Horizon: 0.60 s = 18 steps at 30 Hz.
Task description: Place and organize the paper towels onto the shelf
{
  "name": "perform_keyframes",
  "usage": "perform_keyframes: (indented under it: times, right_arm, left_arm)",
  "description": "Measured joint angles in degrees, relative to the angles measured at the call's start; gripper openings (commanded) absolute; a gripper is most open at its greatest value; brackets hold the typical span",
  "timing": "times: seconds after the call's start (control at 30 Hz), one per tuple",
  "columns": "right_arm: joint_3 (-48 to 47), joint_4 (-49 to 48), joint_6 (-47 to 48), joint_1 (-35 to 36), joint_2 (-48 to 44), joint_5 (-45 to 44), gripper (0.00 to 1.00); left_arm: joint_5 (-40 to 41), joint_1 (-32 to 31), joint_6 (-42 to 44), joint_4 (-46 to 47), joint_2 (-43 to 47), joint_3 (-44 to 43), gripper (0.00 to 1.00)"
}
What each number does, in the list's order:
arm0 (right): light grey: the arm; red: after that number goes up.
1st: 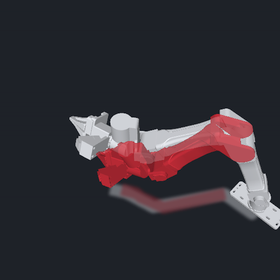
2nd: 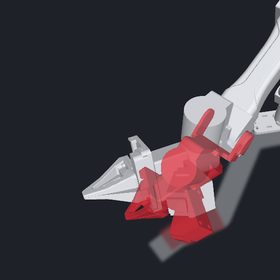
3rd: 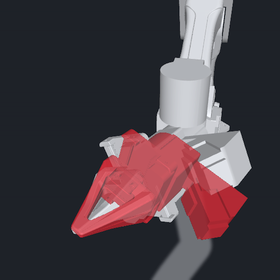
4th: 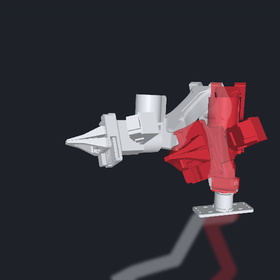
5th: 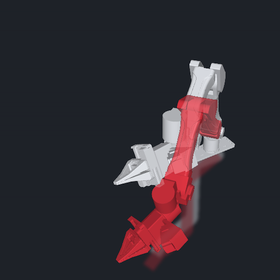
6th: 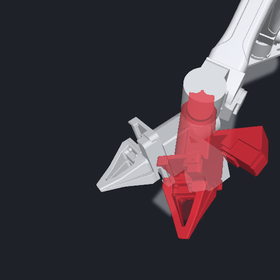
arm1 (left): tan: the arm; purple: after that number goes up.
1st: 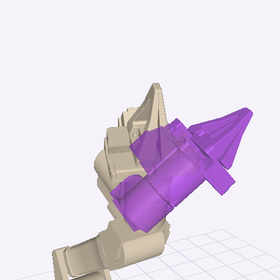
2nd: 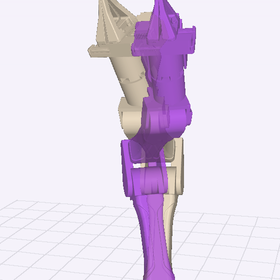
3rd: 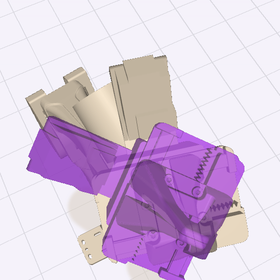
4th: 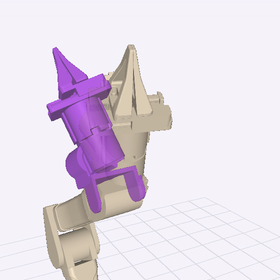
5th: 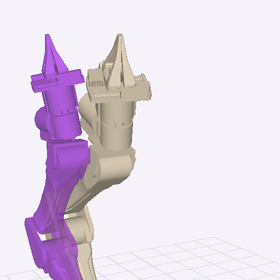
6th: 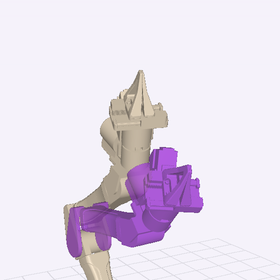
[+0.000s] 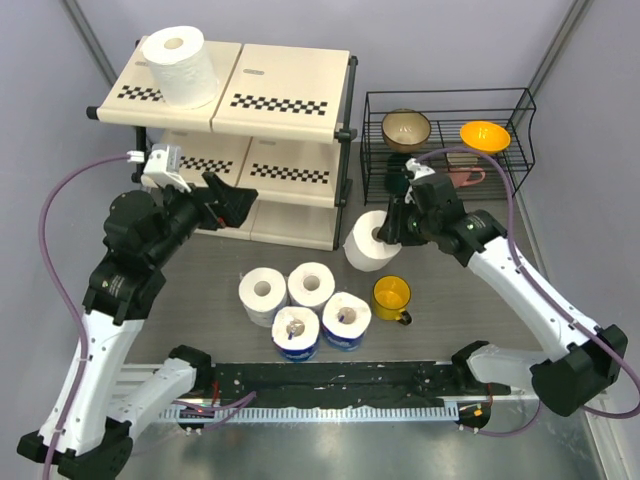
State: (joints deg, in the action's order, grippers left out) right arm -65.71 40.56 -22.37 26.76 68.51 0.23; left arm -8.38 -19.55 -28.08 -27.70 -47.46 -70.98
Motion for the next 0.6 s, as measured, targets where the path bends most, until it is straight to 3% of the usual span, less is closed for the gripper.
perform_keyframes:
  times: [0.33,0.6]
  right_arm:
    - [-7.3,5.2,0.6,14.7,-2.4,-2.8,0.07]
    - [-14.6,7.4,1.9,26.4,5.3,-5.5,0.08]
  left_arm:
    - [3.0,-0.2,0.3,-1.5,-3.0,0.8,1.00]
    - [7.0,-0.2,0.8,-4.5,-3.0,0.4,1.00]
